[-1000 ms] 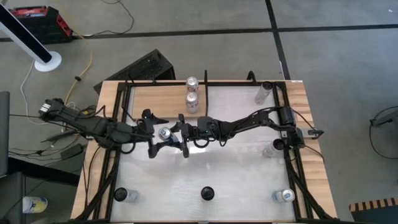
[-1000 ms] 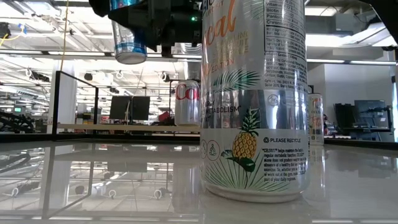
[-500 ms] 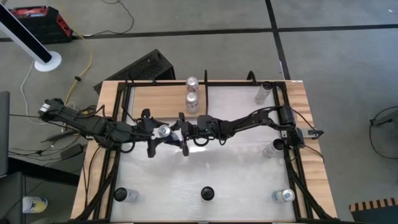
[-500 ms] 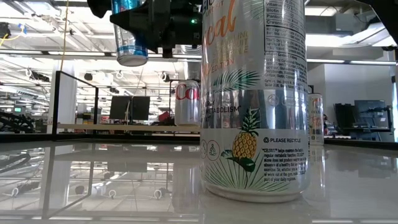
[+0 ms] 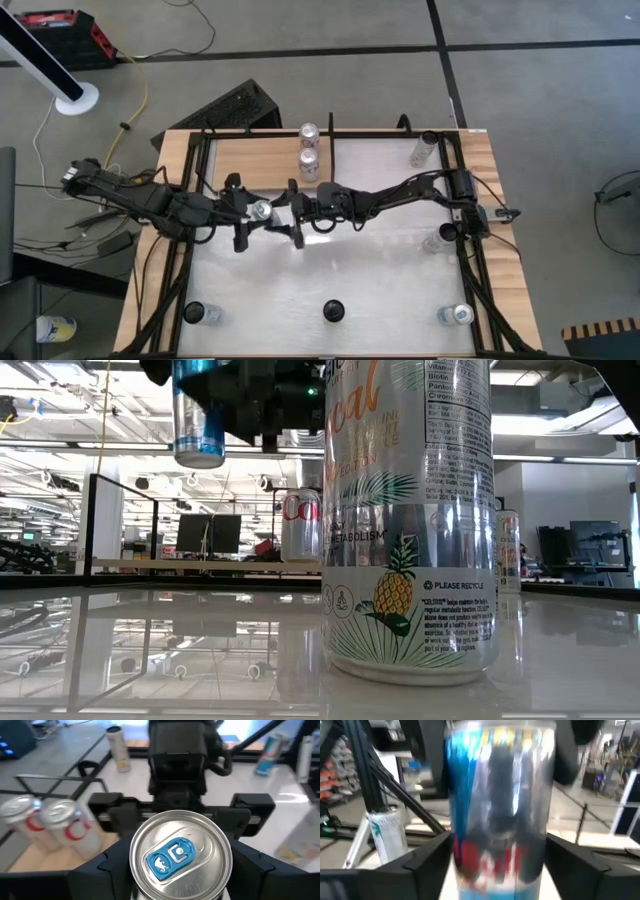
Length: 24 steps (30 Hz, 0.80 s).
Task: Place canned beverage on shelf
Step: Put the top blue soda can on the shelf
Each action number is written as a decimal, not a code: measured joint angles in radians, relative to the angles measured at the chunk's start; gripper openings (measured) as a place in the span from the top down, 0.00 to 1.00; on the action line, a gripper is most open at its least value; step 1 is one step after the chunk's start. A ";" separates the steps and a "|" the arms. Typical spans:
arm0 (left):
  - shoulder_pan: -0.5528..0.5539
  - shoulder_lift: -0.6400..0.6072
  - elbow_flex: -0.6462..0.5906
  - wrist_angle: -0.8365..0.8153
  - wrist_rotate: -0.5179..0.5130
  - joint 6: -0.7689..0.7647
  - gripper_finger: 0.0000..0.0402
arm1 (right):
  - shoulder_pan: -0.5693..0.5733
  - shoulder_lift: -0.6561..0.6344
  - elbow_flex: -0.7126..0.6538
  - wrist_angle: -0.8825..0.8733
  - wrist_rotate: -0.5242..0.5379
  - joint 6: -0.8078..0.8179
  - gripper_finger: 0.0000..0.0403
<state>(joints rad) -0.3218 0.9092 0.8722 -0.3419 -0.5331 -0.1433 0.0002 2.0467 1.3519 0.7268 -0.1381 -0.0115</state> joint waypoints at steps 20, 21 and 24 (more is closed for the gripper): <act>0.535 -0.071 0.087 -0.093 0.313 0.338 0.46 | -0.054 -0.490 -0.002 -1.223 0.225 0.020 0.30; 0.573 -0.061 0.086 -0.103 0.352 0.371 0.46 | -0.051 -0.491 -0.004 -1.250 0.224 0.020 0.30; 0.711 -0.021 0.081 -0.099 0.523 0.467 0.46 | -0.042 -0.508 -0.002 -1.276 0.224 0.015 0.30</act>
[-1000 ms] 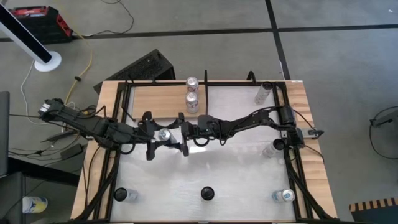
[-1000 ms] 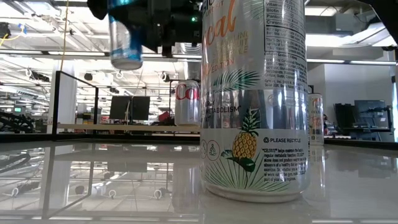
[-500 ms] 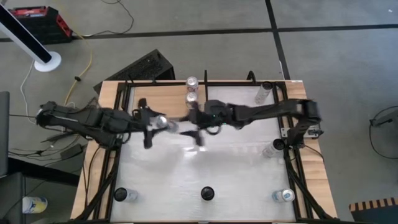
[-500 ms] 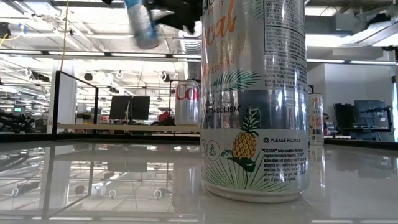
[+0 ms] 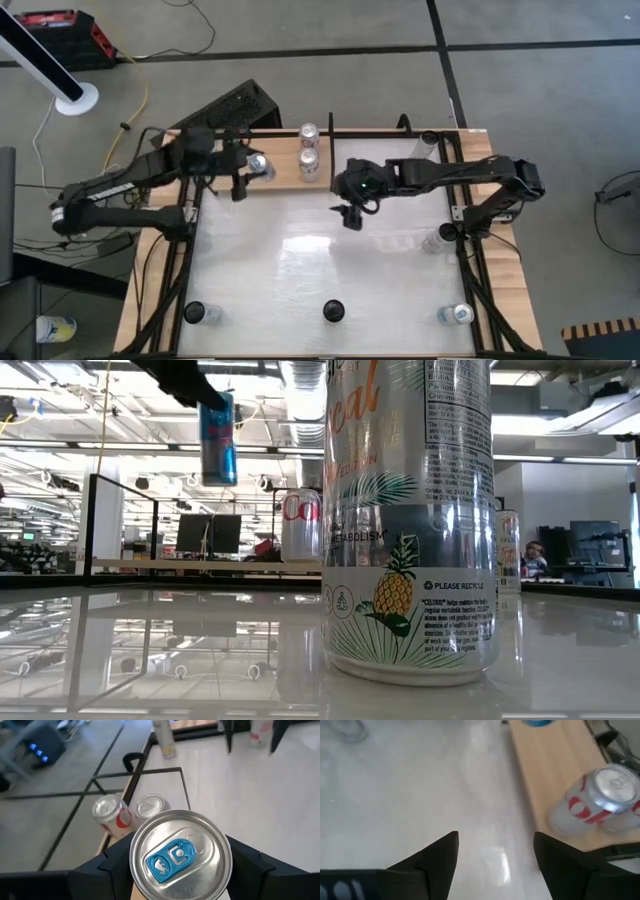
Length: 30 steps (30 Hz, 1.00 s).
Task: Place canned beverage on shelf
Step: Put the top blue soda can on the shelf
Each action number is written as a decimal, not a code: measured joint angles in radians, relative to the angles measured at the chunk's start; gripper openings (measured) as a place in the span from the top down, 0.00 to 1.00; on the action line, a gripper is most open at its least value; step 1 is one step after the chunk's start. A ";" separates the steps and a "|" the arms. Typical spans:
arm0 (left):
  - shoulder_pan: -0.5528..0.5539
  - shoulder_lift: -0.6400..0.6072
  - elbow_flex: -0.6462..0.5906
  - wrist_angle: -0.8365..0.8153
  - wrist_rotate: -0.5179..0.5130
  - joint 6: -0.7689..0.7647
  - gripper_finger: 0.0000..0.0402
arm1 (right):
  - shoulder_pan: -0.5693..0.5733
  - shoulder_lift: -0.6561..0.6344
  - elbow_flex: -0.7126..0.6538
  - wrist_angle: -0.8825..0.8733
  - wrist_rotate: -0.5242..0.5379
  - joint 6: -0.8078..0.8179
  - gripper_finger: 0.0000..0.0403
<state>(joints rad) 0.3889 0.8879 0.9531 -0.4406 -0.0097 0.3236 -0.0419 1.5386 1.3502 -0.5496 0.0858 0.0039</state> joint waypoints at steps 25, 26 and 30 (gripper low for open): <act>0.572 0.669 0.389 -0.083 0.775 0.490 0.46 | -0.089 -0.150 -0.001 -0.233 0.073 -0.185 0.30; 0.574 0.692 0.419 -0.138 0.774 0.526 0.46 | -0.103 -0.154 0.000 -0.238 0.065 -0.193 0.30; 0.579 0.772 0.483 -0.253 0.766 0.625 0.46 | -0.176 -0.180 0.000 -0.278 -0.027 -0.233 0.30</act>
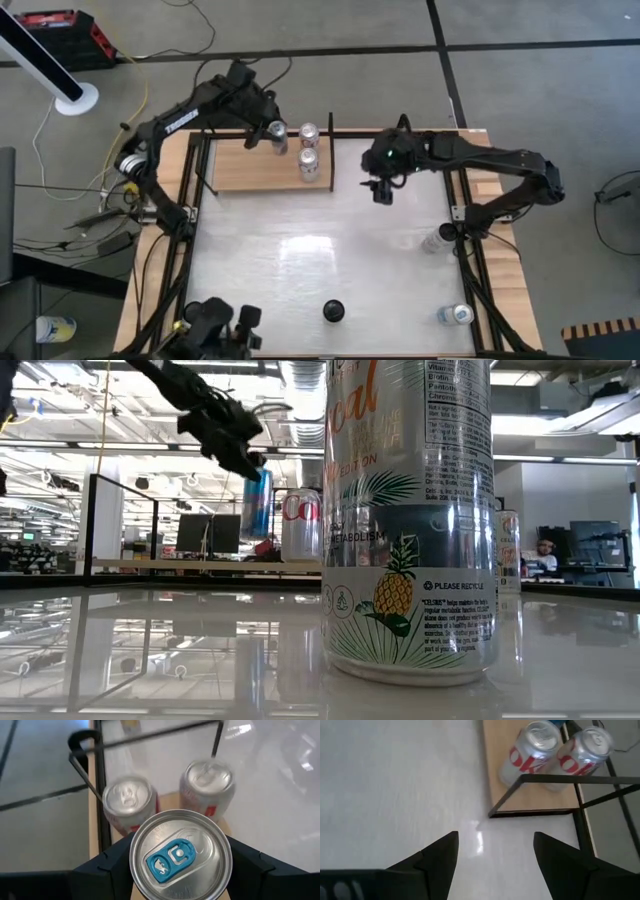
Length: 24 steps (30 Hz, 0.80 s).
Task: Place canned beverage on shelf
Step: Put the top blue soda can on the shelf
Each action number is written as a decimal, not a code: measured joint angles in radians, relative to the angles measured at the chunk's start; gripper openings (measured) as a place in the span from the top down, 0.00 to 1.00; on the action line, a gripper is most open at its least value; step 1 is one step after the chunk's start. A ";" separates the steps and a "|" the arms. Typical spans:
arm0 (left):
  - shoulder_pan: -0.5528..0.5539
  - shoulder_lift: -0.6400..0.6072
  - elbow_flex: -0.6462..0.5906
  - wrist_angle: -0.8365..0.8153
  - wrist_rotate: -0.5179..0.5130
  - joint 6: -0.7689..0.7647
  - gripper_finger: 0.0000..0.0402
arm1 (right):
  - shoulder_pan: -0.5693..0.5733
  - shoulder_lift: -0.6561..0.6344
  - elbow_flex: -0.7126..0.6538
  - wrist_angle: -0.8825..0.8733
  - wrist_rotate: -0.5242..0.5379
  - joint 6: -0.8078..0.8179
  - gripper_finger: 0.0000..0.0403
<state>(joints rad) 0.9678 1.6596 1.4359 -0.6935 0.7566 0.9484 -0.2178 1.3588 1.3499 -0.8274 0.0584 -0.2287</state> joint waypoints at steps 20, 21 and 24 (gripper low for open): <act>0.028 0.077 0.002 0.035 0.002 0.085 0.46 | -0.228 -0.201 0.000 -0.113 -0.088 -0.003 0.30; 0.028 0.077 0.002 0.031 0.003 0.077 0.46 | -0.235 -0.226 0.000 -0.128 -0.088 0.004 0.30; 0.027 0.077 0.002 0.033 0.031 0.063 0.46 | -0.253 -0.317 0.000 -0.161 -0.087 0.035 0.30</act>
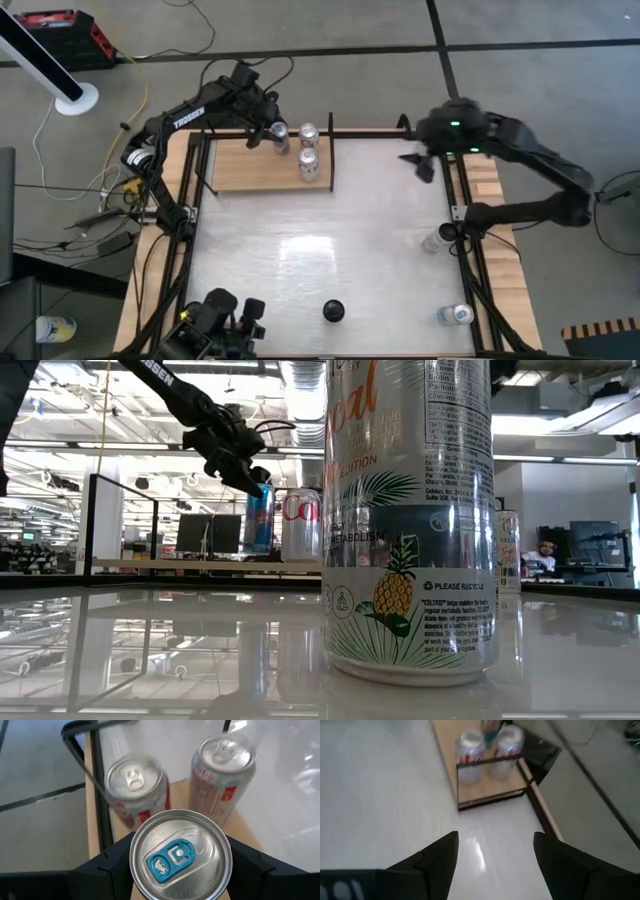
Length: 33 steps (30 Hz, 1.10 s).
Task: Place canned beverage on shelf
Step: Put the top blue soda can on the shelf
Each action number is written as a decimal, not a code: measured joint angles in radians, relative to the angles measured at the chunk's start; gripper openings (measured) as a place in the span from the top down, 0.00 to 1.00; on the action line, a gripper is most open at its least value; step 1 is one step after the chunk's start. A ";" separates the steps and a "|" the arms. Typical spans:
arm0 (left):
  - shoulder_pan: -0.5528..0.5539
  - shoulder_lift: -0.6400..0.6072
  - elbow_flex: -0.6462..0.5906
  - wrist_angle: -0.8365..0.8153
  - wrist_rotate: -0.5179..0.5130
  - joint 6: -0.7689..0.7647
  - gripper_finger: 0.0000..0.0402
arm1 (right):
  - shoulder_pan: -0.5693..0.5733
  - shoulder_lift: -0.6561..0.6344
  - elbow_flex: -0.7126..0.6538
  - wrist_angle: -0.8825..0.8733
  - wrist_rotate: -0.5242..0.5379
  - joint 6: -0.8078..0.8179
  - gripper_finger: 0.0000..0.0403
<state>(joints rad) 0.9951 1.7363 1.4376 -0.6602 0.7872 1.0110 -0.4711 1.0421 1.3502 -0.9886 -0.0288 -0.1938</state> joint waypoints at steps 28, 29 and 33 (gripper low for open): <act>0.008 0.000 -0.040 0.011 -0.004 -0.025 0.46 | -0.029 -0.558 -0.165 0.106 0.028 0.213 0.30; 0.008 0.000 -0.040 0.018 -0.001 -0.027 0.46 | -0.029 -0.560 -0.165 0.108 0.028 0.213 0.30; 0.008 0.000 -0.040 0.045 0.008 -0.028 0.46 | -0.029 -0.559 -0.165 0.110 0.029 0.214 0.30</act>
<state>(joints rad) 1.0035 1.7363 1.3975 -0.6149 0.7954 0.9826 -0.5003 0.4828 1.1854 -0.8783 0.0002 0.0197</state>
